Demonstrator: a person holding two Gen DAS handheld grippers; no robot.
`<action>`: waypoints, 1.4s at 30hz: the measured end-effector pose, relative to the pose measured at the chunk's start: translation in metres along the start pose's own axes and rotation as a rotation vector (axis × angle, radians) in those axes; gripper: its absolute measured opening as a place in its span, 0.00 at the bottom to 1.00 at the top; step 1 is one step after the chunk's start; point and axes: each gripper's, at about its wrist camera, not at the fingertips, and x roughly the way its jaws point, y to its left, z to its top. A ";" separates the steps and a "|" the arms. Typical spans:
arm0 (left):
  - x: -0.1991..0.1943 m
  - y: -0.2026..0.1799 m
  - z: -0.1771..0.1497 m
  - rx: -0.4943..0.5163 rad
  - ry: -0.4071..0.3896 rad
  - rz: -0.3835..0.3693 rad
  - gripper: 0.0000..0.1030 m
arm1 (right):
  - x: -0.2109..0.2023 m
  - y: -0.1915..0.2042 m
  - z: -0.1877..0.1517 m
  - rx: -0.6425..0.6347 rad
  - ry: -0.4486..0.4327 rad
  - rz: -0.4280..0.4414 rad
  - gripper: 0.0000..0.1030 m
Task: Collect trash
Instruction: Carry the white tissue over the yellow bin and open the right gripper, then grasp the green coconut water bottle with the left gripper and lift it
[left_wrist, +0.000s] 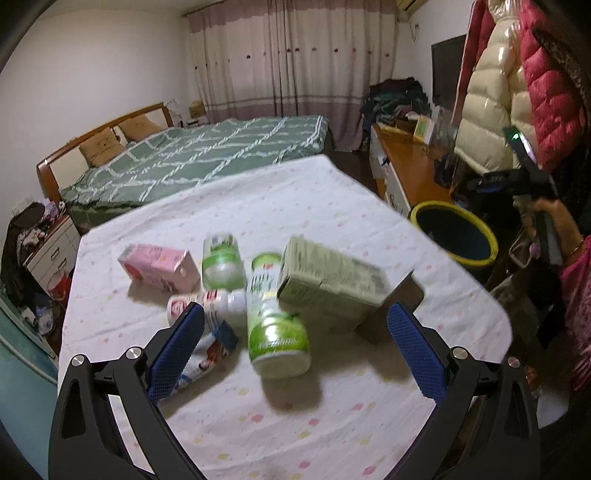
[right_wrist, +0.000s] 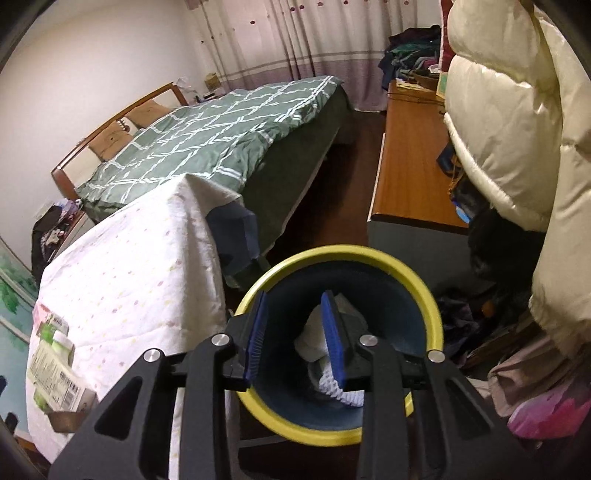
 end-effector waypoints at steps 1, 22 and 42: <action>0.004 0.002 -0.003 -0.008 0.012 -0.002 0.90 | -0.002 0.000 -0.002 -0.001 0.001 0.005 0.29; 0.070 0.011 -0.032 -0.098 0.138 -0.023 0.69 | 0.018 0.009 -0.027 0.002 0.049 0.078 0.29; 0.048 0.017 -0.012 -0.066 -0.025 0.102 0.51 | 0.014 0.009 -0.036 0.004 0.047 0.102 0.29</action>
